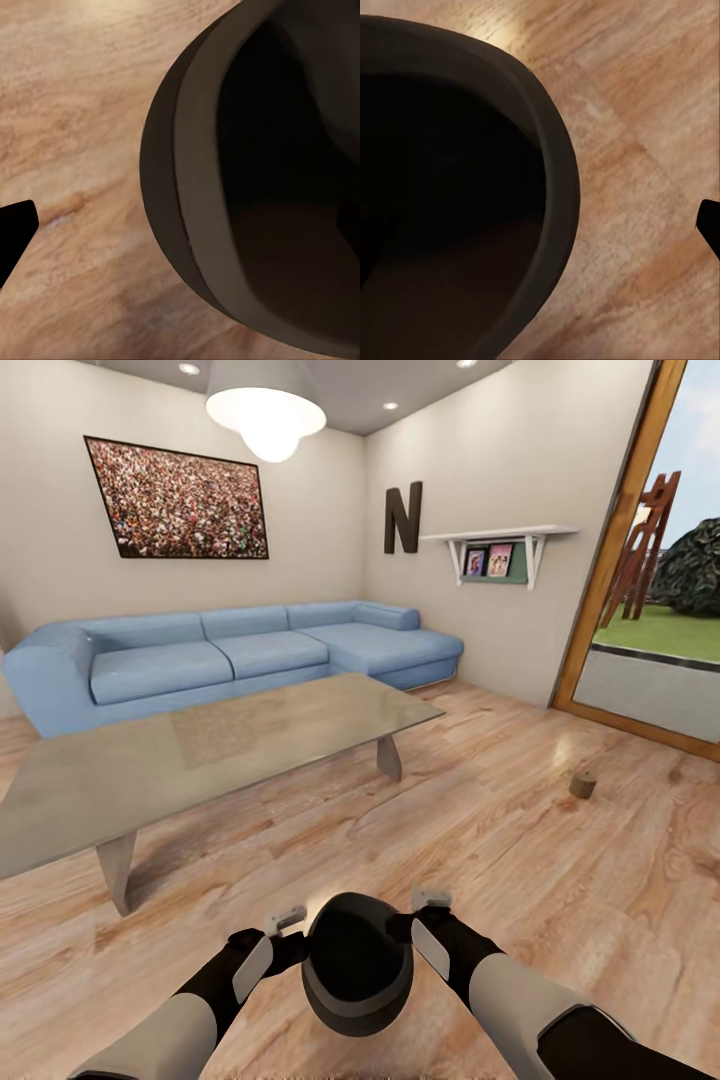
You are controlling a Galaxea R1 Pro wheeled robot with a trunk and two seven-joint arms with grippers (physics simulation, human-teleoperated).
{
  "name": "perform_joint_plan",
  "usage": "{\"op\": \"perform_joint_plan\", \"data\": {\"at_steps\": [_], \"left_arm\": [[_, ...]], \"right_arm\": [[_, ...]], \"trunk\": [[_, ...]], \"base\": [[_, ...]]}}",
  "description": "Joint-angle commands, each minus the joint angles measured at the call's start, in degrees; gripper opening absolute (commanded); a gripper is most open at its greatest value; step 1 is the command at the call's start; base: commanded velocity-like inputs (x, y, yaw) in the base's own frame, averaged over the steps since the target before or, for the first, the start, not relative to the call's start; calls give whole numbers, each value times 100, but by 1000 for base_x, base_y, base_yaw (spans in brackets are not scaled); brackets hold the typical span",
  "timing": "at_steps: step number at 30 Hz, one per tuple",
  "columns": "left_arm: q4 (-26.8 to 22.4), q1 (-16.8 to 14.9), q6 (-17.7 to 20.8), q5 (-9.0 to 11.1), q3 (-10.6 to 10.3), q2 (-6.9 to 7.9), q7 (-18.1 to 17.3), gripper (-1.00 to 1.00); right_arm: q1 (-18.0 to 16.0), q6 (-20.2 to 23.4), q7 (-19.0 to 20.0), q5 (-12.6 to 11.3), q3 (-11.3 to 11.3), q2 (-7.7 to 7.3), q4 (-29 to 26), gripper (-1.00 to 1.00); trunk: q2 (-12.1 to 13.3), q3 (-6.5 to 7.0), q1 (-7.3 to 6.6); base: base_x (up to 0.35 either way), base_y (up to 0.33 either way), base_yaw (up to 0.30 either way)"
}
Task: Place each of the two pumpkins and all three candles from the living room inside a cabinet in the living room (use any cabinet), then make sure every cabinet is closed, and position the cauldron so it is next to a table in the living room.
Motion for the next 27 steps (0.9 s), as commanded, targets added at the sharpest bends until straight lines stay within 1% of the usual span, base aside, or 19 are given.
{"op": "perform_joint_plan", "data": {"at_steps": [1, 8, 15, 20, 27], "left_arm": [[-12, -1, 22, 60, -43, 4, 48, 100], [-10, -1, 16, 60, -41, 0, 48, 100], [-9, -1, -100, 68, -43, -5, 41, 100], [-9, -1, -117, 68, -41, -34, 40, 100], [-9, -1, -145, 68, -41, -40, 39, 100]], "right_arm": [[-3, 23, -40, -35, 32, 0, -8, 100], [-3, 21, -38, -35, 32, 0, -3, 100], [-1, 17, -37, -35, 31, 0, -8, 100], [-3, 16, -37, -35, 32, 0, -14, 100], [-1, 16, -37, -35, 32, 0, -3, 100]], "trunk": [[-4, -28, 1], [-14, -183, 19], [-23, -339, 37], [-30, -449, 50], [-39, -604, 68]], "base": [[0, 0, 0], [0, 0, 0], [0, 0, 0], [0, 0, 0], [0, 0, 0]]}}
